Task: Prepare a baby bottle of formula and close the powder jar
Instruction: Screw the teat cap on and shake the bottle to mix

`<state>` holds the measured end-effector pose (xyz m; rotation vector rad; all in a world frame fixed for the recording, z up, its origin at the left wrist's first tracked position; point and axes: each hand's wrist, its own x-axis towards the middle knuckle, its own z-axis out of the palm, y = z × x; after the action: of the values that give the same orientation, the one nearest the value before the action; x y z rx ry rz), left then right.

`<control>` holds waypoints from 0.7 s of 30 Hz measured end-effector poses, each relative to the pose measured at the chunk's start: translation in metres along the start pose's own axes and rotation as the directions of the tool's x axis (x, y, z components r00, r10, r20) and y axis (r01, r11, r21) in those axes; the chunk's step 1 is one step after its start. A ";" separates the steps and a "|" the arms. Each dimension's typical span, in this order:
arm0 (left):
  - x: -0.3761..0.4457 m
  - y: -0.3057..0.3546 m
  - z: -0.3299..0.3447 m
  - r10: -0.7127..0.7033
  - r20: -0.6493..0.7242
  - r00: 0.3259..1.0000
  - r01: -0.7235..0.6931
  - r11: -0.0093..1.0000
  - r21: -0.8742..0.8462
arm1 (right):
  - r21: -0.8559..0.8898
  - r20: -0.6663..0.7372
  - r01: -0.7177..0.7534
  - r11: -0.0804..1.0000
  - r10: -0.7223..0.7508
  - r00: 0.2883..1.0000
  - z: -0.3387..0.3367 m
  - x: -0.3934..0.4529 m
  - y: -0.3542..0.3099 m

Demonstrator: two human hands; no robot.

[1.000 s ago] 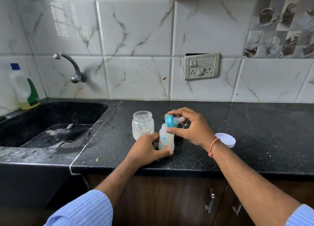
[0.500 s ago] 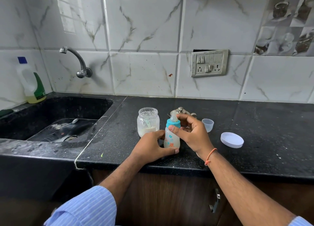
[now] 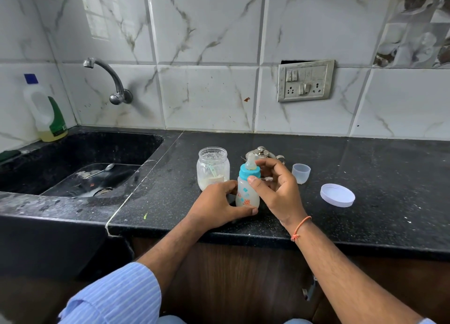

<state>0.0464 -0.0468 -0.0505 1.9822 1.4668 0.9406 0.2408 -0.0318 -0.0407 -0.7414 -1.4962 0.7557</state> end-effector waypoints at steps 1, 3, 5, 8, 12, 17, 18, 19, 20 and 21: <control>0.000 0.000 0.000 0.000 0.002 1.000 0.000 1.000 0.000 | 0.000 -0.002 -0.003 1.000 0.003 1.000 0.000 0.000 -0.001; 0.000 0.001 0.000 -0.004 0.009 1.000 0.004 1.000 -0.001 | -0.022 -0.007 -0.003 1.000 0.003 1.000 0.001 0.000 -0.002; -0.001 0.003 0.000 -0.006 0.013 1.000 0.006 1.000 0.001 | -0.041 0.002 -0.004 0.999 0.004 1.000 0.001 0.000 -0.002; 0.000 0.002 0.000 -0.001 0.008 1.000 0.001 1.000 -0.003 | -0.007 0.054 -0.021 1.000 0.021 0.998 0.000 0.001 -0.002; 0.000 0.001 0.001 0.011 0.004 1.000 -0.011 1.000 -0.014 | 0.114 0.086 -0.068 0.991 0.059 0.995 0.003 0.001 -0.002; 0.004 -0.005 0.000 0.057 0.033 0.998 -0.056 0.998 -0.028 | 0.126 0.048 -0.072 0.989 0.066 0.997 0.003 0.001 -0.004; 0.005 -0.007 0.000 0.069 0.035 0.997 -0.069 0.997 -0.027 | 0.121 0.046 -0.070 0.990 0.065 0.997 0.003 0.001 -0.004; 0.006 -0.008 0.001 0.080 0.034 0.996 -0.079 0.996 -0.033 | 0.124 0.047 -0.071 0.990 0.065 0.997 0.003 0.001 -0.005; 0.005 -0.007 0.001 0.080 0.029 0.996 -0.079 0.996 -0.041 | 0.126 0.049 -0.074 0.989 0.068 0.996 0.003 0.000 -0.005; 0.005 -0.007 0.001 0.080 0.021 0.997 -0.079 0.996 -0.043 | 0.126 0.054 -0.078 0.989 0.072 0.996 0.004 0.000 -0.006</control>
<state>0.0437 -0.0405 -0.0548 2.0271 1.3542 0.9715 0.2370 -0.0350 -0.0361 -0.6897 -1.4556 0.9241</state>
